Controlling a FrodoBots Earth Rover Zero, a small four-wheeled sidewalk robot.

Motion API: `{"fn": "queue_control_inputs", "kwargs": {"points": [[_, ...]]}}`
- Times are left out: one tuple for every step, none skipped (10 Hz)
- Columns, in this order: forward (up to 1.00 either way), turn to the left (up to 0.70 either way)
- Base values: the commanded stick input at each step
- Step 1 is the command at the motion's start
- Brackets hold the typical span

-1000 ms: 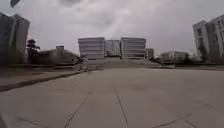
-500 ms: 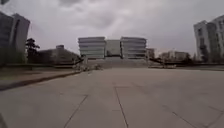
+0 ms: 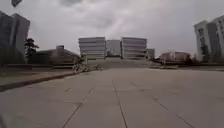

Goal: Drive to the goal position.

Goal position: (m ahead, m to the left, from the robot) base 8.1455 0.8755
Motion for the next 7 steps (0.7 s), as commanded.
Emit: {"fn": "queue_control_inputs", "kwargs": {"points": [[0.70,-0.01],[0.70,-0.01],[0.70,-0.01],[0.70,-0.01],[0.70,-0.01],[0.70,-0.01],[0.70,-0.01]]}}
